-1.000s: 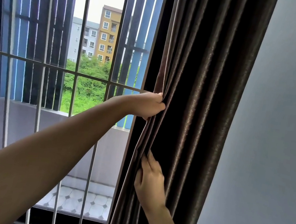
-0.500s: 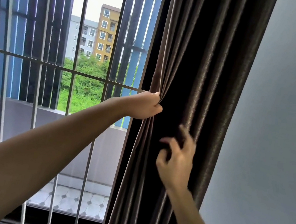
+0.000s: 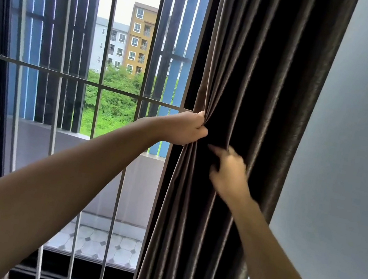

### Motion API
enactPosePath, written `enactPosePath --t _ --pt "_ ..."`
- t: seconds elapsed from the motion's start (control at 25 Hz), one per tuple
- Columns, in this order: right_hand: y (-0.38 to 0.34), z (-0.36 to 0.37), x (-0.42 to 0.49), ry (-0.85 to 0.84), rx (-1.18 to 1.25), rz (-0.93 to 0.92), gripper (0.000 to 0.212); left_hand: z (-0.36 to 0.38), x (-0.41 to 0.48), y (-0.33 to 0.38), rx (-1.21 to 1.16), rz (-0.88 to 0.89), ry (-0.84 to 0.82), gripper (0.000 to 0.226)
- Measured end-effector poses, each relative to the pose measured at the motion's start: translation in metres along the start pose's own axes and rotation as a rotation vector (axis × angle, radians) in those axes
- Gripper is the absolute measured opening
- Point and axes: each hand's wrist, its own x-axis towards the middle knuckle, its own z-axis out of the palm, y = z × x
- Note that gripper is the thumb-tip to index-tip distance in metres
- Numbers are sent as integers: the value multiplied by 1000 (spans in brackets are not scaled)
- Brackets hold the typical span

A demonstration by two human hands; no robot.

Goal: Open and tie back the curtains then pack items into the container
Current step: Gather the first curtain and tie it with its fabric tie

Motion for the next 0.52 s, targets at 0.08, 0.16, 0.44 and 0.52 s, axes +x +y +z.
enactPosePath --t 0.08,0.16,0.44,0.52 --pt "3 22 -32 -46 40 -8 46 1 2 1 -1 -9 -4 17" --pt "4 35 -54 -59 57 -17 29 3 5 3 3 -15 -7 18" --pt "7 65 -82 -199 6 -58 17 10 10 17 -76 -22 -19 21" --pt "7 70 -82 -206 -7 -56 18 10 8 24 -129 -27 -25 16"
